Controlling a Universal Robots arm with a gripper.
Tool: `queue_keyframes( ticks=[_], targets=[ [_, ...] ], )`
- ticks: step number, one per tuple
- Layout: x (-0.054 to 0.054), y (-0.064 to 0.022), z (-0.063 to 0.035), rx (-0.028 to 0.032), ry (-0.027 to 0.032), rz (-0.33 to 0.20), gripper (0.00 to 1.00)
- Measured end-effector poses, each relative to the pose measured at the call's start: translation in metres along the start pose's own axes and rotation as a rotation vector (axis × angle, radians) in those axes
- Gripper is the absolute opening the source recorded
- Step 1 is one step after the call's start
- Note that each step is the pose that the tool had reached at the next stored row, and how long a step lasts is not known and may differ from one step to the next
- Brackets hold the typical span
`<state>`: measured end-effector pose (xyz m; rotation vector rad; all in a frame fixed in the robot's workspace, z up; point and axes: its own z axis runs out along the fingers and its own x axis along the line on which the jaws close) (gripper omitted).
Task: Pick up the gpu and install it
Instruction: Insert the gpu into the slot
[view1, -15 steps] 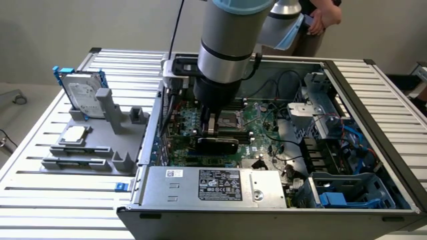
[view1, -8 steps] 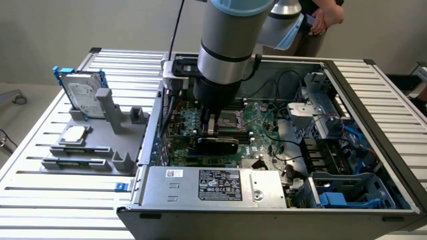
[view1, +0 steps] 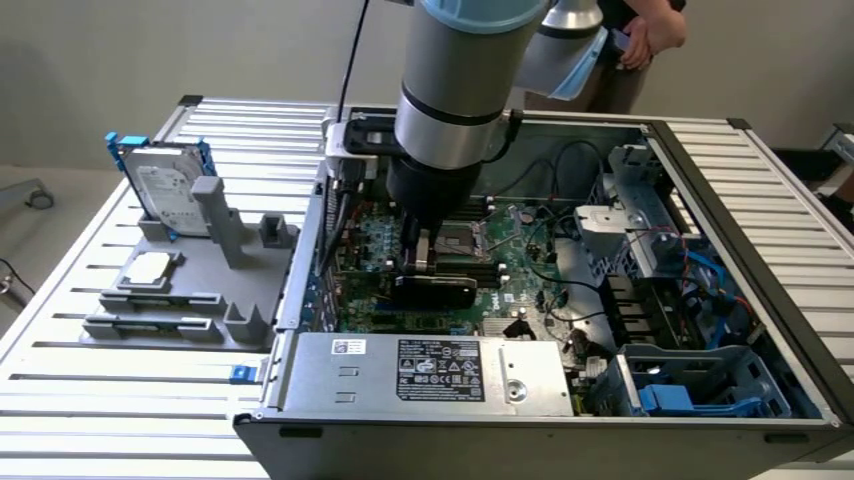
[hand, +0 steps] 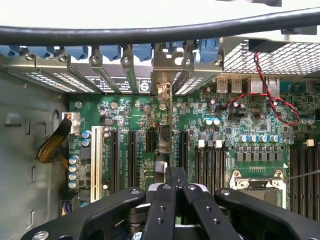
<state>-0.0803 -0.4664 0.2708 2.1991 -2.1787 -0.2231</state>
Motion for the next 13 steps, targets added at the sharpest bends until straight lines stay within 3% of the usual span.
queue_keyframes(
  ticks=[5,13],
  targets=[
    [-0.0004,0.0006,-0.005,0.0002,-0.0001,0.0,0.11],
    [-0.0001,-0.0002,0.0023,0.0116,0.0012,-0.001,0.11]
  ],
)
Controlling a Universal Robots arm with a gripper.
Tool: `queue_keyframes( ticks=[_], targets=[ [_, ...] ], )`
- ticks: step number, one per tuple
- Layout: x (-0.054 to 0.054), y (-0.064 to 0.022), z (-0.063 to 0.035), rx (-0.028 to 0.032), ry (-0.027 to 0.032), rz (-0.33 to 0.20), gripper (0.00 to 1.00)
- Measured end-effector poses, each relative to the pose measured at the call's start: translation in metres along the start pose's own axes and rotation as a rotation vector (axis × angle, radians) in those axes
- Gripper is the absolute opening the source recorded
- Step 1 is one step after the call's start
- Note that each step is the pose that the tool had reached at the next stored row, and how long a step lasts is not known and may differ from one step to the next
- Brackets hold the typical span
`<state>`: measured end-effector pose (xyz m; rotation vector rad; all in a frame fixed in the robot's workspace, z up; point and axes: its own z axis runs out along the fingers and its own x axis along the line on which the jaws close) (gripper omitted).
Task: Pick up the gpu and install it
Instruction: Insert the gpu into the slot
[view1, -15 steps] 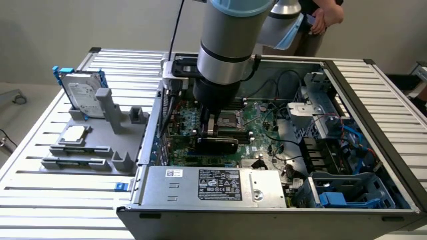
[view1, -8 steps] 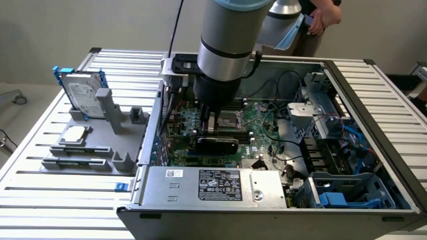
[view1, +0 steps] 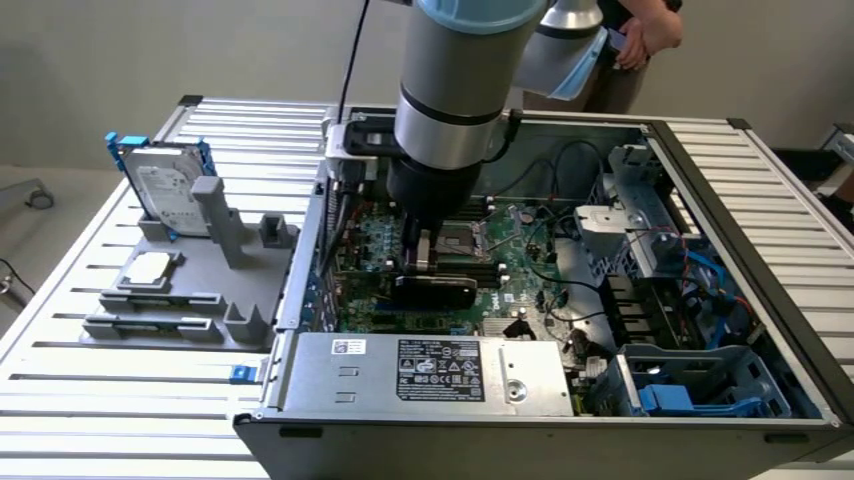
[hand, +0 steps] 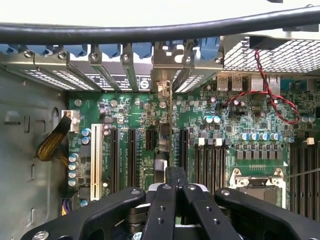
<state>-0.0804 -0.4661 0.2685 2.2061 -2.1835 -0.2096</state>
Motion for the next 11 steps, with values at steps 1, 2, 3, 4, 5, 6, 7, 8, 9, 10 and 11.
queue_keyframes(
  ticks=[1,2,3,4,5,6,7,8,9,10,11],
  targets=[
    [0.0,-0.0001,0.0006,0.0006,0.0,0.0,0.11],
    [0.0,-0.0001,0.0014,0.0015,-0.0006,0.0,0.11],
    [0.0,0.0,0.0022,0.0019,-0.001,0.0,0.11],
    [0.0,0.0001,0.0026,0.002,-0.0007,0.0,0.11],
    [-0.0001,0.0002,0.003,0.002,-0.0005,0.0,0.11],
    [-0.0001,0.0004,0.003,0.0019,-0.0002,0.0,0.11],
    [-0.0001,0.0005,0.0031,0.002,-0.0003,0.0,0.11],
    [-0.0001,0.0005,0.0032,0.0019,-0.0003,0.0,0.11],
    [-0.0002,0.0006,0.0033,0.0021,-0.0005,0.0,0.11],
    [-0.0002,0.0006,0.0034,0.0021,-0.0006,0.0,0.11],
    [-0.0002,0.0006,0.0033,0.0022,-0.0009,0.0,0.11]
  ],
)
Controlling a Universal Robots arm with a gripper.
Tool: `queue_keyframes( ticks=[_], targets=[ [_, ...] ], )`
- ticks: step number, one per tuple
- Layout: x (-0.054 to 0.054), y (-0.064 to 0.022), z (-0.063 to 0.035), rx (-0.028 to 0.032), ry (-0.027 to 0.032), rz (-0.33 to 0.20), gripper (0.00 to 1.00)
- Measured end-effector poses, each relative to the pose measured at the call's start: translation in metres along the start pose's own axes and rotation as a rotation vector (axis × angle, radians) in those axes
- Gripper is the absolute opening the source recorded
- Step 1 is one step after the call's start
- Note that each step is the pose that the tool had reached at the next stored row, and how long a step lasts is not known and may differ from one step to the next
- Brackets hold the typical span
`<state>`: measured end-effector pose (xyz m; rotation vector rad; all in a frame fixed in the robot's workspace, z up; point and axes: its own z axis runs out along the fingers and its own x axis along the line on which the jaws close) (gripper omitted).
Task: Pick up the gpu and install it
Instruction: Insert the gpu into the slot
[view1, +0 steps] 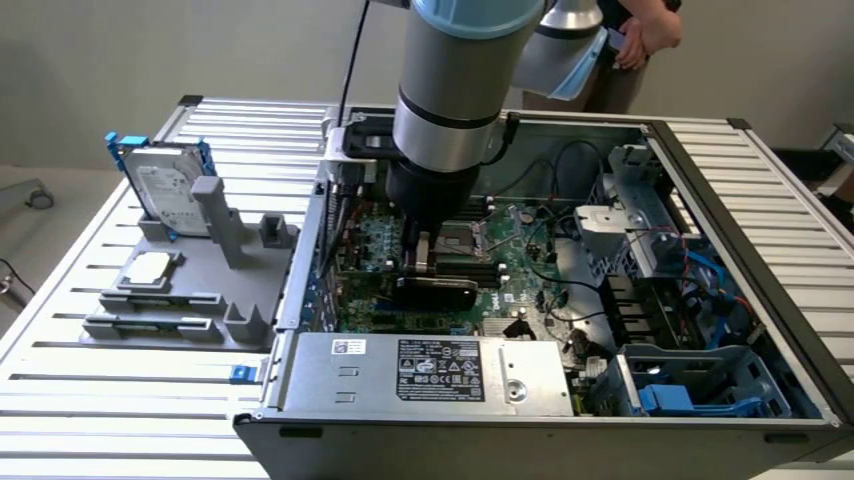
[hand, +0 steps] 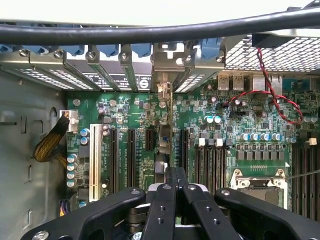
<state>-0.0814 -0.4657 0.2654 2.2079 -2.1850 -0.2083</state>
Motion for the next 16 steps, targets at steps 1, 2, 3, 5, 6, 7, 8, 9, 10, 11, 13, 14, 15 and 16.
queue_keyframes(
  ticks=[1,2,3,5,6,7,8,9,10,11,13,14,15,16],
  targets=[
    [0.0,0.0001,-0.0005,0.0002,-0.0005,0.0,0.11],
    [0.0,0.0001,-0.0012,0.0007,-0.0014,0.0,0.11],
    [0.0,0.0003,-0.0029,0.0004,-0.0007,0.0,0.11],
    [-0.001,0.0009,-0.0074,0.0,0.0,0.0,0.11],
    [-0.001,0.0012,-0.01,0.0,0.0001,0.0,0.11],
    [-0.001,0.0014,-0.0119,0.0,0.0,0.0,0.11],
    [-0.001,0.0016,-0.0134,-0.0001,0.0001,0.0,0.11],
    [-0.001,0.0019,-0.0151,0.0,0.0001,0.0,0.11],
    [-0.001,0.0022,-0.0166,-0.0001,0.0002,0.0,0.11],
    [-0.001,0.0027,-0.0176,0.0,0.0001,0.0,0.11],
    [-0.002,0.0042,-0.0203,0.0,0.0001,0.0,0.11],
    [-0.002,0.0053,-0.0221,-0.0002,0.0002,0.0,0.11],
    [-0.002,0.0068,-0.0236,-0.0006,0.0001,0.0,0.11],
    [-0.002,0.0086,-0.025,-0.0016,0.0001,0.0,0.11]
  ],
)
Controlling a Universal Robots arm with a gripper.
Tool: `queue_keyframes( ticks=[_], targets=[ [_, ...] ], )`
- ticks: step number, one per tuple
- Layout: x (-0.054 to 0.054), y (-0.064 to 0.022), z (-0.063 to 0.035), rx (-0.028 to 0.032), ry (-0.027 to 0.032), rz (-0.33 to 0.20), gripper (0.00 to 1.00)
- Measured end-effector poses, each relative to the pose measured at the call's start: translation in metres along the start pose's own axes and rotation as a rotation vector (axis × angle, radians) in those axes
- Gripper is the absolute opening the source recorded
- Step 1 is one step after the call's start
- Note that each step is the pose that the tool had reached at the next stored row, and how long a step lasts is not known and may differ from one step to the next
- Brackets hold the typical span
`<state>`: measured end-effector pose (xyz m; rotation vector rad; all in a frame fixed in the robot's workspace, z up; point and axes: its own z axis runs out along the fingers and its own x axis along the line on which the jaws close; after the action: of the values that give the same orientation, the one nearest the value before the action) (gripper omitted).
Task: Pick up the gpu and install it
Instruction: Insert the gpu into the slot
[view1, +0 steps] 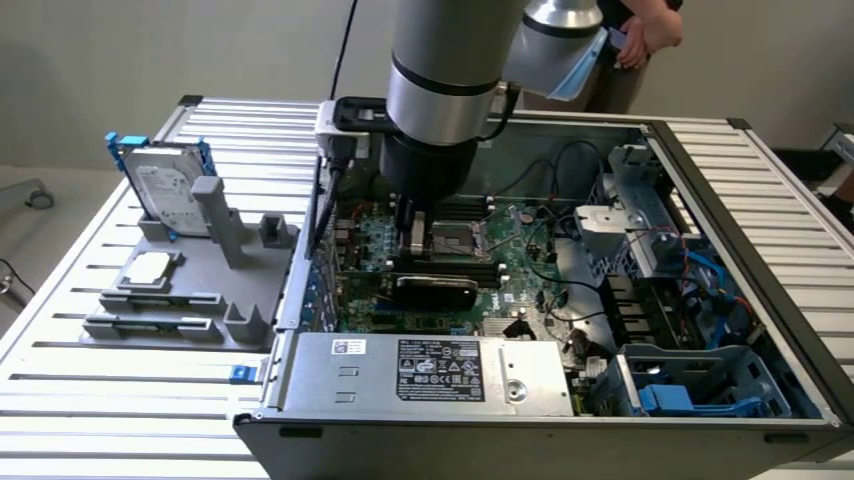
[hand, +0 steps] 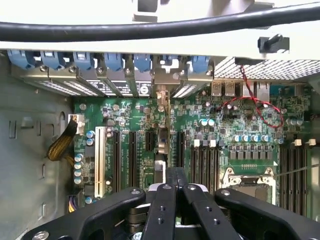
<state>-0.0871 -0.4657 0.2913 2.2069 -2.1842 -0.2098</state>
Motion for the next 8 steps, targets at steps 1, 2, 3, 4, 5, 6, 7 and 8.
queue_keyframes(
  ticks=[1,2,3,4,5,6,7,8],
  targets=[
    [0.0,0.002,-0.0014,-0.0018,0.0,0.0,0.11],
    [0.0,0.0042,-0.0024,-0.0044,-0.0001,0.0,0.11],
    [0.0,0.0064,-0.0031,-0.0075,-0.0002,0.0,0.11],
    [0.0,0.009,-0.0037,-0.0108,-0.0004,0.001,0.11],
    [0.0,0.0113,-0.0041,-0.0138,-0.0002,0.001,0.11],
    [-0.001,0.0139,-0.0043,-0.016,-0.0002,0.001,0.11],
    [-0.001,0.0165,-0.0042,-0.0177,-0.0002,0.001,0.11],
    [-0.001,0.0191,-0.0041,-0.0191,-0.0002,0.001,0.11]
  ],
)
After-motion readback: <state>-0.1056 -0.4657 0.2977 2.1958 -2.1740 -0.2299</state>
